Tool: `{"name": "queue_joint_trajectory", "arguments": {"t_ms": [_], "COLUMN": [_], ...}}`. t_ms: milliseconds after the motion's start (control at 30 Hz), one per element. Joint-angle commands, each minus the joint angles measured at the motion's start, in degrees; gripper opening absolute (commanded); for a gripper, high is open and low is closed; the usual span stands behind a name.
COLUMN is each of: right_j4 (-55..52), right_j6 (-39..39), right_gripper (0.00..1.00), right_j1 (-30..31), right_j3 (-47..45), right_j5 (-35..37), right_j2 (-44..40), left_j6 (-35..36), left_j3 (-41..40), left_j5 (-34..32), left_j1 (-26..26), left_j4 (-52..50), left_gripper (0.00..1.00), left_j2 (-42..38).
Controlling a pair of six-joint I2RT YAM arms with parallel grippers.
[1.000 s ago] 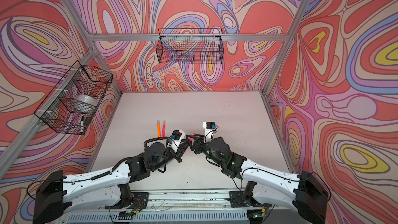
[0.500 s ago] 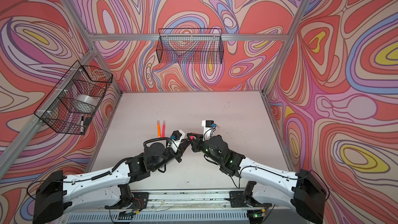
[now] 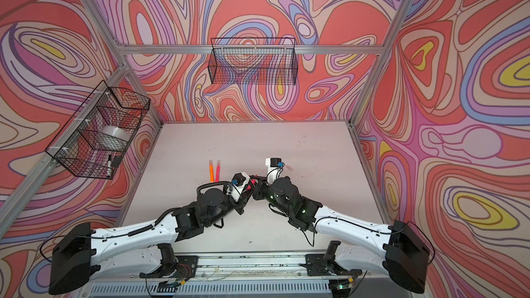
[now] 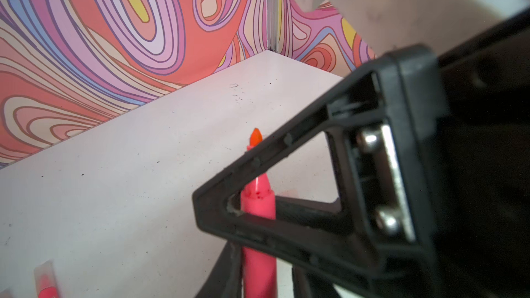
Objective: Insert pens into pen caps
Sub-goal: Pick up the pen from the bottom-center of the table, then pick up the pen cap from the center of the table.
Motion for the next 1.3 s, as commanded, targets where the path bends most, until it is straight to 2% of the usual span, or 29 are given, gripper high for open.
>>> {"name": "queue_joint_trajectory", "arguments": {"t_ms": [0, 133, 200, 233, 333, 367, 467, 567, 633, 733, 800, 867, 967, 1133, 1267], "right_j4": [0.4, 0.1, 0.0, -0.1, -0.7, -1.6, -5.0, -10.3, -14.1, -21.9, -27.4, -30.8, -31.1, -22.8, -20.2], "right_j6": [0.0, 0.3, 0.4, 0.2, -0.8, -1.2, -1.9, -1.9, -1.7, -1.7, -1.4, -1.1, -1.5, -2.5, -2.7], "right_gripper": [0.0, 0.0, 0.0, 0.08, 0.48, 0.57, 0.71, 0.74, 0.75, 0.77, 0.77, 0.79, 0.8, 0.82, 0.83], "right_j1": [0.2, 0.2, 0.2, 0.2, 0.2, 0.2, 0.2, 0.2, 0.2, 0.1, -0.3, -1.9, -6.3, -14.4, -19.3], "right_j3": [1.5, 1.3, 1.1, 1.1, 1.0, 1.1, 1.1, 0.6, -0.1, 0.2, 1.8, 3.6, 5.6, 4.6, 6.6], "right_j5": [-0.5, 0.1, 0.5, 0.5, 0.8, 1.2, 3.0, 6.6, 10.6, 18.5, 23.9, 26.1, 23.9, 15.7, 11.0], "right_j2": [0.7, 1.2, 1.3, 1.4, 0.9, 0.5, -1.1, -4.0, -5.7, -6.8, -5.0, -1.8, 3.4, 10.5, 16.2], "left_j6": [1.3, 1.2, 0.9, 0.7, -0.7, -2.2, -8.4, -13.9, -15.5, -15.7, -15.7, -15.6, -15.5, -15.9, -15.7], "left_j3": [1.7, 2.3, 2.9, 3.0, 2.1, 1.8, 0.2, -1.7, -3.2, -7.8, -9.7, -10.0, -9.5, -11.0, -10.3], "left_j5": [-0.2, 0.0, -0.6, -1.1, -1.6, -0.6, 3.6, 7.6, 9.1, 9.4, 10.8, 11.7, 12.9, 15.0, 16.3], "left_j1": [0.1, 0.2, 0.3, 0.4, 1.9, 3.3, 9.5, 16.5, 19.3, 19.8, 19.8, 19.8, 19.8, 19.8, 19.8], "left_j4": [0.4, -0.2, -1.1, -1.4, -0.7, -0.7, -1.0, -2.0, -1.9, 0.5, 3.1, 3.4, 2.6, 6.5, 6.3], "left_gripper": [0.26, 0.13, 0.03, 0.0, 0.0, 0.0, 0.0, 0.0, 0.0, 0.0, 0.0, 0.0, 0.0, 0.0, 0.0], "left_j2": [0.4, 0.3, 0.3, 0.3, 0.4, 0.4, -0.4, -1.9, -3.1, -5.5, -6.4, -6.3, -5.0, -2.9, -1.8]}}
